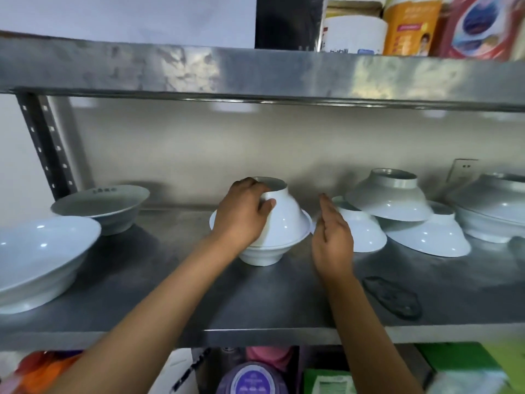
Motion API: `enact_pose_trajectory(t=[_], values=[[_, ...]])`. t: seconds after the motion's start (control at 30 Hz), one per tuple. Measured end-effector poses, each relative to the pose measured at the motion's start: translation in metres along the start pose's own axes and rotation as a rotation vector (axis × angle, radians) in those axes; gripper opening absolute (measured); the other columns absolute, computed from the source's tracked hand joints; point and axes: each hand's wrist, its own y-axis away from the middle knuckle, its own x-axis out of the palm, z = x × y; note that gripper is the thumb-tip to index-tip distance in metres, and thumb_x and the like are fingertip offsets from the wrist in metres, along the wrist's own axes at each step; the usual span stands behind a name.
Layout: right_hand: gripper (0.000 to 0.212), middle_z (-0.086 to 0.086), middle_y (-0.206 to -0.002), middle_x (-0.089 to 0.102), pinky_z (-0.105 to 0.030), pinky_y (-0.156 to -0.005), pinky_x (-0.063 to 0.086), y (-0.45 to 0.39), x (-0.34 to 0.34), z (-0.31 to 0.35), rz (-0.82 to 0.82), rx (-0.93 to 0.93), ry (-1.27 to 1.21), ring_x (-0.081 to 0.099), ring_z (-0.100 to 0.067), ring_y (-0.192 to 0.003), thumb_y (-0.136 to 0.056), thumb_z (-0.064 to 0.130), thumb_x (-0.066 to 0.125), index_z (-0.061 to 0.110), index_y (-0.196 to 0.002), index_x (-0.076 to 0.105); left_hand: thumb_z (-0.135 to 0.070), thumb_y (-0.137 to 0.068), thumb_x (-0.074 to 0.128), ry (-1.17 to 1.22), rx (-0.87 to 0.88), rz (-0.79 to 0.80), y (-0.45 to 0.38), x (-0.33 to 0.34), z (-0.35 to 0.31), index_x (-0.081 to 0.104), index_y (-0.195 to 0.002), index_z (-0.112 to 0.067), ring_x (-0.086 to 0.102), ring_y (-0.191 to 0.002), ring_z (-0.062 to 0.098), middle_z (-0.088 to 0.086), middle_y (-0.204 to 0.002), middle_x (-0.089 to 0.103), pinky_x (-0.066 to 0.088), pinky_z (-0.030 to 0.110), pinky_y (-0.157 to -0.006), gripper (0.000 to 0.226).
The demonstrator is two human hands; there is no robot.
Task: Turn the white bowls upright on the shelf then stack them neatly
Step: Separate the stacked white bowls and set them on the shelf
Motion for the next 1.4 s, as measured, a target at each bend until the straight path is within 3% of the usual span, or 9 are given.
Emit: enact_pose_trajectory(t=[0.13, 0.27, 0.47, 0.6, 0.77, 0.93, 1.03, 1.17, 1.4], values=[[0.047, -0.007, -0.143, 0.049, -0.022, -0.110, 0.025, 0.001, 0.002, -0.002, -0.022, 0.074, -0.050, 0.043, -0.022, -0.134, -0.095, 0.017, 0.033, 0.009, -0.139, 0.046, -0.033, -0.092, 0.055, 0.022, -0.042, -0.022, -0.001, 0.002, -0.001, 0.062, -0.116, -0.018, 0.047, -0.121, 0.022, 0.001, -0.123, 0.059, 0.042, 0.033, -0.091, 0.030], [0.039, 0.002, -0.138, 0.053, -0.019, -0.102, 0.028, 0.005, 0.006, 0.004, -0.038, 0.416, -0.335, 0.047, -0.018, -0.128, -0.100, 0.022, 0.042, 0.019, -0.139, 0.048, -0.031, -0.090, 0.058, 0.089, -0.063, -0.048, 0.001, 0.003, 0.002, 0.065, -0.113, -0.019, 0.050, -0.118, 0.021, 0.001, -0.120, 0.061, 0.039, 0.028, -0.087, 0.027], [0.040, 0.005, -0.141, 0.049, -0.019, -0.104, 0.030, 0.013, 0.000, 0.027, -0.122, 0.408, -0.404, 0.044, -0.011, -0.129, -0.100, 0.028, 0.042, 0.019, -0.139, 0.047, -0.022, -0.084, 0.069, 0.336, -0.115, -0.120, 0.007, -0.004, 0.003, 0.071, -0.102, -0.014, 0.057, -0.105, 0.021, 0.002, -0.108, 0.064, 0.043, 0.028, -0.089, 0.020], [0.044, 0.017, -0.144, 0.041, -0.003, -0.093, 0.030, 0.035, -0.005, 0.062, -0.191, 0.386, -0.562, 0.039, 0.005, -0.125, -0.101, 0.029, 0.041, 0.024, -0.144, 0.037, -0.019, -0.081, 0.071, 0.479, -0.180, -0.262, 0.010, -0.023, 0.001, 0.073, -0.097, -0.014, 0.057, -0.089, 0.013, -0.003, -0.097, 0.062, 0.040, 0.019, -0.079, 0.017], [0.045, 0.013, -0.147, 0.040, -0.016, -0.103, 0.033, 0.048, -0.005, 0.099, -0.194, 0.379, -0.695, 0.040, 0.002, -0.130, -0.100, 0.030, 0.043, 0.025, -0.144, 0.035, -0.017, -0.081, 0.071, 0.579, -0.158, -0.384, 0.009, -0.053, 0.001, 0.074, -0.095, -0.014, 0.054, -0.074, -0.001, -0.006, -0.087, 0.058, 0.038, 0.006, -0.070, 0.015], [0.042, 0.000, -0.133, 0.059, -0.032, -0.107, 0.042, 0.037, -0.008, 0.124, -0.080, 0.440, -0.943, 0.057, -0.010, -0.120, -0.099, 0.034, 0.045, 0.014, -0.135, 0.050, -0.008, -0.079, 0.073, 0.710, -0.156, -0.480, 0.019, -0.065, 0.007, 0.074, -0.095, -0.011, 0.053, -0.073, -0.014, -0.009, -0.088, 0.058, 0.036, 0.001, -0.070, 0.017], [0.029, -0.009, -0.119, 0.068, -0.034, -0.095, 0.050, 0.029, -0.005, 0.134, 0.024, 0.425, -1.076, 0.064, -0.017, -0.110, -0.099, 0.022, 0.047, 0.006, -0.120, 0.061, -0.008, -0.078, 0.074, 0.737, -0.138, -0.502, 0.025, -0.070, 0.012, 0.073, -0.093, -0.014, 0.055, -0.077, -0.010, -0.008, -0.091, 0.061, 0.039, 0.005, -0.073, 0.016], [0.024, -0.013, -0.110, 0.069, -0.031, -0.078, 0.056, 0.017, -0.002, 0.139, 0.218, 0.351, -1.079, 0.066, -0.023, -0.096, -0.095, 0.004, 0.050, 0.000, -0.116, 0.060, -0.007, -0.078, 0.074, 0.712, -0.125, -0.511, 0.029, -0.084, 0.026, 0.073, -0.092, -0.014, 0.055, -0.078, -0.009, -0.012, -0.088, 0.060, 0.039, 0.006, -0.073, 0.015], [0.024, -0.016, -0.108, 0.070, -0.038, -0.072, 0.059, -0.003, 0.012, 0.168, 0.419, 0.335, -1.080, 0.070, -0.029, -0.094, -0.090, 0.001, 0.057, -0.003, -0.113, 0.062, -0.014, -0.081, 0.070, 0.600, -0.204, -0.380, 0.025, -0.126, 0.069, 0.074, -0.084, -0.016, 0.062, -0.081, 0.013, 0.001, -0.087, 0.067, 0.048, 0.023, -0.075, 0.005]])
